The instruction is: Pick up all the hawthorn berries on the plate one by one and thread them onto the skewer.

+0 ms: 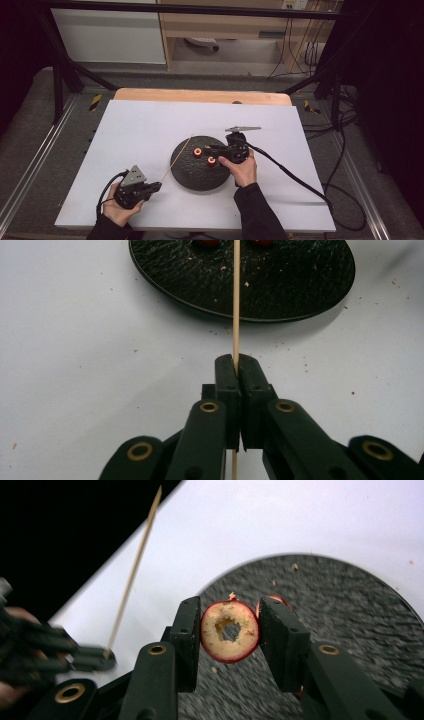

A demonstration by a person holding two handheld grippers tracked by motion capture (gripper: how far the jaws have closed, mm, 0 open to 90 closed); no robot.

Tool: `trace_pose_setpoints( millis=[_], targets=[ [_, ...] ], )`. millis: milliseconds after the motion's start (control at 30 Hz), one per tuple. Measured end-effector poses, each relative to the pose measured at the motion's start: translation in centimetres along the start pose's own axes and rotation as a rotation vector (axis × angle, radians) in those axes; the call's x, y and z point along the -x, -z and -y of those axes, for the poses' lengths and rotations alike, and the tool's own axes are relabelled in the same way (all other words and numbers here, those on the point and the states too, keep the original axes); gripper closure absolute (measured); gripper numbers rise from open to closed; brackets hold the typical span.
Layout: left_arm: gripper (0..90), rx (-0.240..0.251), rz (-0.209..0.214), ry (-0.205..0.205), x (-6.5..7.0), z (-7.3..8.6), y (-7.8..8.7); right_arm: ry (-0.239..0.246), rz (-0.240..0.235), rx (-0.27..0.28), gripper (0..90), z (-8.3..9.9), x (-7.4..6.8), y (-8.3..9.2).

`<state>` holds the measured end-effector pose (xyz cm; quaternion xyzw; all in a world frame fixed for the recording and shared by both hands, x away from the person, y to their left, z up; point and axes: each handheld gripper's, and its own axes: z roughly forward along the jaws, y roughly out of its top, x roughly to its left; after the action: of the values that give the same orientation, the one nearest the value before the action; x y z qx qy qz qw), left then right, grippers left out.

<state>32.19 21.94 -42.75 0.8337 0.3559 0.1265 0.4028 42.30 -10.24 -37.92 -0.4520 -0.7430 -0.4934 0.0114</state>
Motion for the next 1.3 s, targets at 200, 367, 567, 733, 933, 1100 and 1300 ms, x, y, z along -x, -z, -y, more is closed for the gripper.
trace_pose_setpoints(
  millis=[200,367,567,733,933,1100,1300],
  targets=[
    [88.3,0.010,-0.004,0.013,0.3,0.0,-0.2,-0.070,-0.035,0.125,62.6,0.0,0.3,0.5],
    [88.3,0.023,-0.009,0.029,0.6,-0.1,-0.3,-0.101,-0.041,0.200,62.7,0.0,0.4,0.6],
    [88.3,0.037,-0.012,0.045,1.0,-0.2,-0.5,-0.131,-0.043,0.298,62.8,-0.1,0.3,0.4],
    [88.3,0.043,-0.012,0.058,1.3,-0.2,-0.7,-0.150,-0.045,0.373,62.8,-0.2,0.3,0.3],
    [88.3,0.052,-0.011,0.070,1.7,-0.2,-0.9,-0.180,-0.067,0.457,62.9,-0.5,0.3,0.2],
    [88.4,0.059,-0.011,0.084,2.4,-0.4,-1.3,-0.197,-0.086,0.518,62.9,-0.7,0.4,0.2],
    [88.3,0.063,-0.006,0.095,3.1,-0.9,-1.7,-0.202,-0.094,0.570,62.9,-0.9,0.6,0.1]
  ],
)
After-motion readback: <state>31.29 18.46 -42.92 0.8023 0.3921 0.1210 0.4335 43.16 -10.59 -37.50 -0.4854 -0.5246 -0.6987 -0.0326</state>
